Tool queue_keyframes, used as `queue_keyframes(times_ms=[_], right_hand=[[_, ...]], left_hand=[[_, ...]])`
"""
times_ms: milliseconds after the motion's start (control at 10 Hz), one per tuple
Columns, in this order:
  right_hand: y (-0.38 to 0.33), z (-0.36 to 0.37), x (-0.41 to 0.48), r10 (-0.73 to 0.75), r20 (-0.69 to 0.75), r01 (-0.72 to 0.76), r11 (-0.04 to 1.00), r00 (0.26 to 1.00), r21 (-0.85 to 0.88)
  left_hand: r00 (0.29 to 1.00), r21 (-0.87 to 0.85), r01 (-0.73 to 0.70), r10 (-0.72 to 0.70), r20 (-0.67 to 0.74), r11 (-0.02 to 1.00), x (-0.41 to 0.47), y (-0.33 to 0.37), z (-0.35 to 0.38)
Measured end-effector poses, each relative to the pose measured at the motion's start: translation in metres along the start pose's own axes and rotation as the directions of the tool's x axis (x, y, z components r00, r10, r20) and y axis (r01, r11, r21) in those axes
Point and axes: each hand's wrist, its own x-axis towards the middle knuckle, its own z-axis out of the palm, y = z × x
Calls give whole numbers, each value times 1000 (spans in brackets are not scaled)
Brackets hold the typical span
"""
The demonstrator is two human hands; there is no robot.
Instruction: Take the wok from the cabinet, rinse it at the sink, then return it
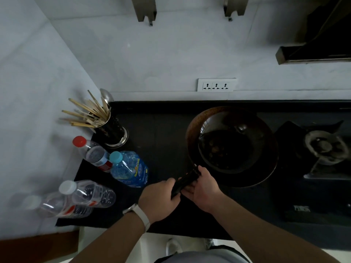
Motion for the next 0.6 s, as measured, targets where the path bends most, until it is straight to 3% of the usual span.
queue_keyframes(times_ms=[200, 300, 400, 500, 600], right_hand=[[0, -18, -33, -16, 25, 25, 910, 1000, -413], [-14, -17, -64, -112, 33, 109, 797, 993, -594], [-31, -13, -94, -268, 113, 257, 599, 957, -758], [-46, -8, -119, -415, 235, 357, 246, 879, -901], [-58, -5, -136, -520, 364, 376, -87, 773, -922]], left_hand=[[999, 75, -29, 30, -13, 997, 8, -7, -11], [999, 104, -5, 9, -41, 995, 8, -8, -13], [997, 104, 15, -8, -71, 994, 9, -8, -13], [996, 2, 6, -6, -93, 1000, 8, -11, -15], [983, -59, -94, 83, -161, 994, 6, -13, -18]])
